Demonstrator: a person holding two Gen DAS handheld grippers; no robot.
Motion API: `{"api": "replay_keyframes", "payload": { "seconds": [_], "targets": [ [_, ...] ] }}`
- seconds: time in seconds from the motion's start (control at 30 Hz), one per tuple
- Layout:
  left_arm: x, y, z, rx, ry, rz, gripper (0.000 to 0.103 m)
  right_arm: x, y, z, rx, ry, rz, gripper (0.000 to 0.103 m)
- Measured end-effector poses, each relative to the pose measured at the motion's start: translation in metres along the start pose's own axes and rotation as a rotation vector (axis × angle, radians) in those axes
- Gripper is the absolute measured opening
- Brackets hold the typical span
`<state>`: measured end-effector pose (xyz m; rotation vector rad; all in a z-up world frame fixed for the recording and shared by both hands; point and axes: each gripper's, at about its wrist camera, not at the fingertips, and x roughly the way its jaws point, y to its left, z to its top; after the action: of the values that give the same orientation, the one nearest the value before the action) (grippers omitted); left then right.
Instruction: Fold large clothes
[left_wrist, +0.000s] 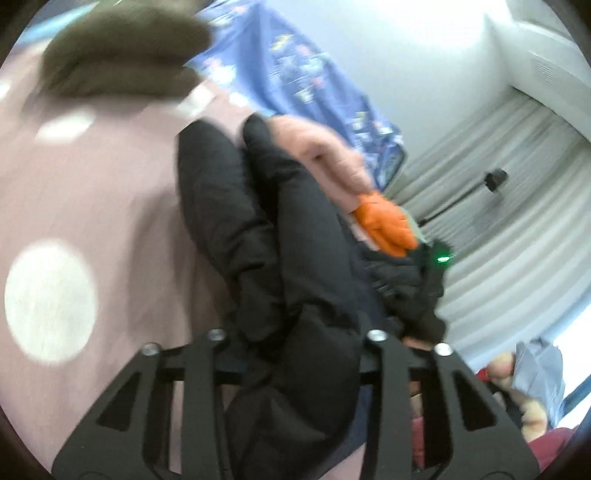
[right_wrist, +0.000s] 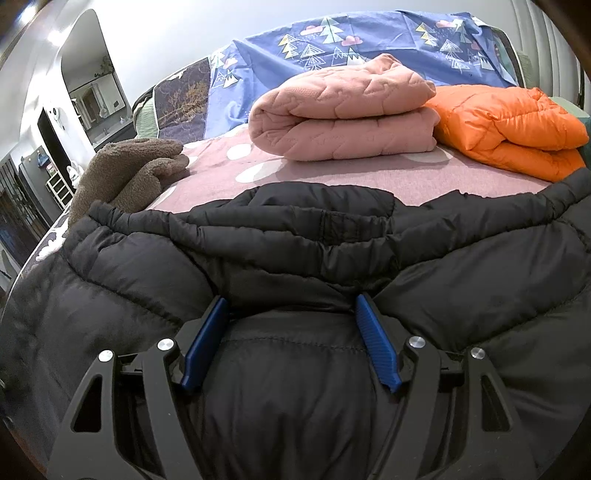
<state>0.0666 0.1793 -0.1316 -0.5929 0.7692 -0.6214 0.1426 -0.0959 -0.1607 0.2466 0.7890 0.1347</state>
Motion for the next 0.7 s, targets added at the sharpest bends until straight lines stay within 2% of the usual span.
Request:
{"api": "replay_keyframes", "payload": {
  "seconds": [0.1, 0.23, 0.4, 0.57, 0.6, 0.67, 0.7],
  "targets": [
    [-0.007, -0.049, 0.007, 0.16, -0.038, -0.037, 0.027, 0.0, -0.003, 0.0, 0.011, -0.003, 0.021, 0.074],
    [0.001, -0.107, 0.007, 0.342, -0.014, -0.037, 0.027, -0.002, -0.006, 0.001, 0.026, -0.009, 0.04, 0.074],
    [0.031, -0.152, 0.006, 0.444, 0.04, -0.023, 0.027, -0.005, -0.01, 0.001, 0.057, -0.018, 0.07, 0.074],
    [0.046, -0.17, 0.005, 0.496, 0.065, 0.06, 0.027, -0.029, -0.021, 0.007, 0.109, -0.01, 0.118, 0.072],
    [0.044, -0.17, 0.005, 0.502, 0.059, 0.071, 0.027, -0.037, -0.025, 0.007, 0.124, -0.009, 0.138, 0.069],
    [0.039, -0.173, 0.003, 0.506, 0.051, 0.087, 0.028, -0.06, -0.03, 0.004, 0.112, 0.038, 0.201, 0.043],
    [0.038, -0.174, 0.004, 0.505, 0.049, 0.092, 0.028, -0.064, -0.031, 0.002, 0.1, 0.06, 0.203, 0.021]
  ]
}}
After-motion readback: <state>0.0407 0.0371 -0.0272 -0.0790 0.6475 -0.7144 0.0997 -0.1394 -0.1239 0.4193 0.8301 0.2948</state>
